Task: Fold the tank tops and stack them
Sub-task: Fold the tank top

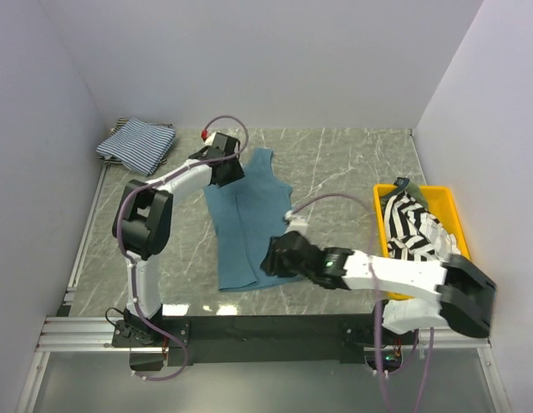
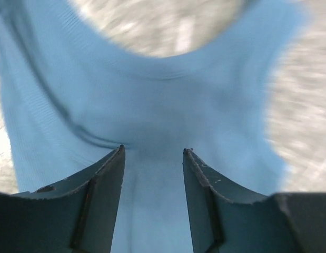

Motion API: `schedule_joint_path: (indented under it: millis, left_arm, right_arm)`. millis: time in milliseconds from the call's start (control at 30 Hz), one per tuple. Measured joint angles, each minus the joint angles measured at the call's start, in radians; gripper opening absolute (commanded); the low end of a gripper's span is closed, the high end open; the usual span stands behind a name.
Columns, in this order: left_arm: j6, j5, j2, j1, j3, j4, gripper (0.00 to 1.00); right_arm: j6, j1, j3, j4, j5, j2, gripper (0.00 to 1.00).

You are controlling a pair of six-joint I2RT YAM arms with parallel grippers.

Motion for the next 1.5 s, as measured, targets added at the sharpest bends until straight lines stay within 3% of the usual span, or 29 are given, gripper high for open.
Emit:
schedule_joint_path:
  millis: [200,400,667,1067,1500]
  left_arm:
    - [0.072,0.11,-0.063,-0.037,0.084,0.092,0.52]
    - [0.114,0.151,0.048,-0.151,0.261,0.161,0.5]
    - [0.159,0.009,0.231,-0.275,0.307,0.161,0.49]
    - [0.256,-0.217,0.263,-0.321,0.33,0.163,0.46]
    - [0.333,-0.289,0.307,-0.395,0.366,0.162,0.45]
  right_arm:
    - [0.07,-0.19,-0.072,-0.135,0.117,-0.303,0.48]
    - [0.151,-0.325,-0.26,-0.253,0.132,-0.423,0.48]
    - [0.207,-0.378,-0.331,-0.259,0.088,-0.418,0.47]
    - [0.249,-0.38,-0.372,-0.137,0.036,-0.377,0.46]
    - [0.269,-0.381,-0.412,-0.104,0.027,-0.417,0.38]
